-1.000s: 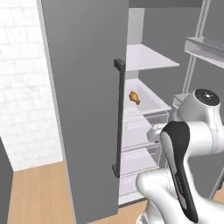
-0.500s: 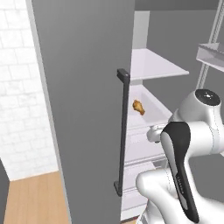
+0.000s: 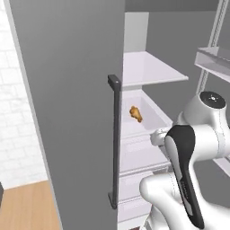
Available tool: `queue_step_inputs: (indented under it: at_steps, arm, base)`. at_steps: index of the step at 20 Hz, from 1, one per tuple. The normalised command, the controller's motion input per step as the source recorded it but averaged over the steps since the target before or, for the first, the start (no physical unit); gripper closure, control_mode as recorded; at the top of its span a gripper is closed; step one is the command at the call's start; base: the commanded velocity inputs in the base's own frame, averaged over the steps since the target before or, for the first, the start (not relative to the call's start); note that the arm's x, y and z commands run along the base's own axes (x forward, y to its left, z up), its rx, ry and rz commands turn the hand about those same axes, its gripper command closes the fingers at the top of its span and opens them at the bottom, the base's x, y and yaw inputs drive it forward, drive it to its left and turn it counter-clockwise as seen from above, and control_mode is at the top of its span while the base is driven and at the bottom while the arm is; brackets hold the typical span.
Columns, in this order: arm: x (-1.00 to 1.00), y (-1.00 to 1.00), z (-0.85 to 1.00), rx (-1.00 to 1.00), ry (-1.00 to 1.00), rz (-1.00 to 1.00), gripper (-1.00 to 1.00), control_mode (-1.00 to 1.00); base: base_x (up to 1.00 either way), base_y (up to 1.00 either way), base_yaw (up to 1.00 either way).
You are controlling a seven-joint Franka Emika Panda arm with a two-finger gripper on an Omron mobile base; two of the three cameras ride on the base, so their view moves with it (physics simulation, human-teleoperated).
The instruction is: Place one corn and one chicken drumstick in each tupperware on the nearby counter, to pack two identical lunches.
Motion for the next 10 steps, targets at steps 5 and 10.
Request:
queue_step_inputs:
  at_steps: [5, 10]
  arm:
    - [0.0, 0.0, 0.0, 0.0, 0.0, 0.0, -1.0, 1.0]
    - [0.0, 0.0, 0.0, 0.0, 0.0, 0.0, -1.0, 1.0]
  base:
    - [0.35, -0.18, -0.04]
    - [0.36, -0.01, -0.04]
